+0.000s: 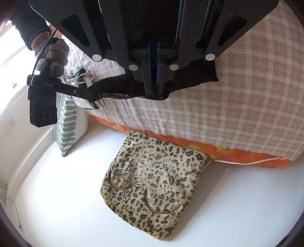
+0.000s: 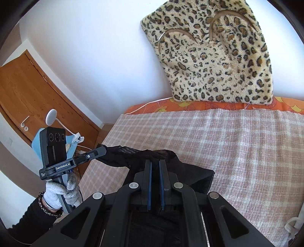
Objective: Fold small clothes
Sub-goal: 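Lift the collar end with both tools and fold it over the hem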
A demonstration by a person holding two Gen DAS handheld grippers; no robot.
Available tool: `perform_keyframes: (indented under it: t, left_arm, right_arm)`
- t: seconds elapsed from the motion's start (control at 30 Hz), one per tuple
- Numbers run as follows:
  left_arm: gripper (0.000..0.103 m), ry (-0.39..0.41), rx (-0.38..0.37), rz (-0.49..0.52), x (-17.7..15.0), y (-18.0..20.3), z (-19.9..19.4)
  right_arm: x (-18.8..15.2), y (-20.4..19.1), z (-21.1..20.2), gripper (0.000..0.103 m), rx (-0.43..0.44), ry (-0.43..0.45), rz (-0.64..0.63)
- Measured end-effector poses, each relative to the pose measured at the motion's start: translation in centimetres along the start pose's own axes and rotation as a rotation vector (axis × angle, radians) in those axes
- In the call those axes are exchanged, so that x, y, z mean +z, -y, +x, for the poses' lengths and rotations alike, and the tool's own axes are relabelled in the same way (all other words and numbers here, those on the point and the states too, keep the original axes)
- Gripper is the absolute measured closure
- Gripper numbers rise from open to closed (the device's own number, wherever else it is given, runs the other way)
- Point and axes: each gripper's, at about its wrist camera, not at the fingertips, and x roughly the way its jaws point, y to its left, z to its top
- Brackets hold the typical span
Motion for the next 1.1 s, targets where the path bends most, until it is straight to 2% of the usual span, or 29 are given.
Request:
perform_keyframes:
  t: [0.23,0.53,0.6,0.87,1.1]
  left_arm:
    - [0.100,-0.013,-0.007,-0.016,-5.3,0.5,-2.2]
    - [0.100,-0.033,-0.003,0.005,-9.9,0.3,-3.9]
    - [0.100,-0.036,0.014,0.034,-10.7,0.3,-4.0]
    - [0.100,-0.096,0.054,0.103,-13.5,-0.9,-3.9]
    - [0.099,-0.168,0.099,0.257,-16.0,0.3,-3.8]
  right_arm:
    - [-5.9,-2.0,-1.5,0.098,-0.007,-0.014,-0.014]
    - [-10.8,-2.9,-3.5,0.098,-0.011,-0.007,-0.003]
    - [-11.9,-2.7,-3.6,0.098,-0.007,-0.011,-0.001]
    - [-16.0,-1.8,-2.6,0.098,-0.078,-0.068,-0.067]
    - [-17.8,-1.6,-2.4,0.098,-0.104,-0.098,-0.134]
